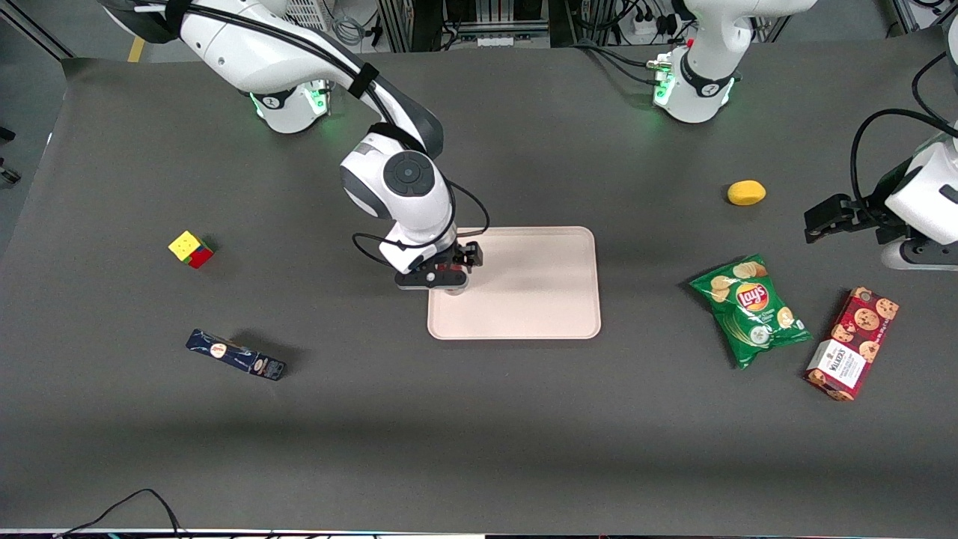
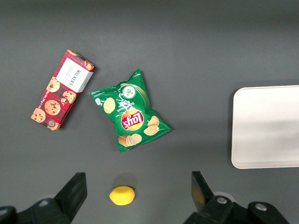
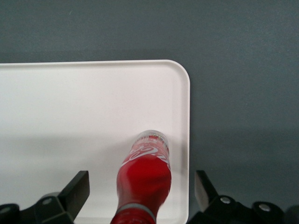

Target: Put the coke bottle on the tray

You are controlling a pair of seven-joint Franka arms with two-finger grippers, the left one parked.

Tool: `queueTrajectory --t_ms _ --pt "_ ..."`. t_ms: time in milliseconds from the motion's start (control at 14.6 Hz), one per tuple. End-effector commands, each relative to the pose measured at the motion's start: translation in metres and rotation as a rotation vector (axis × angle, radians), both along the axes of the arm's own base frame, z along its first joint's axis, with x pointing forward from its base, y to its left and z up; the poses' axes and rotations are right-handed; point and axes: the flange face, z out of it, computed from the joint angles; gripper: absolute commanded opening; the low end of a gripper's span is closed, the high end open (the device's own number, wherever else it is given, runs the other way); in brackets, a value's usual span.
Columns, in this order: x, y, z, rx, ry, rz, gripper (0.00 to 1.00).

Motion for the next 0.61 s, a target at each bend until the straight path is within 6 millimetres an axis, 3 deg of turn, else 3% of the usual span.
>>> queueTrajectory --t_ms 0,273,410,546 --pt "0.004 0.013 0.023 0.026 -0.044 -0.006 1.00" --pt "0.005 0.013 0.040 0.023 -0.061 -0.002 1.00" --pt "0.011 0.010 0.080 0.001 -0.088 0.015 1.00" --pt "0.025 -0.007 0.146 -0.098 -0.042 0.117 1.00"
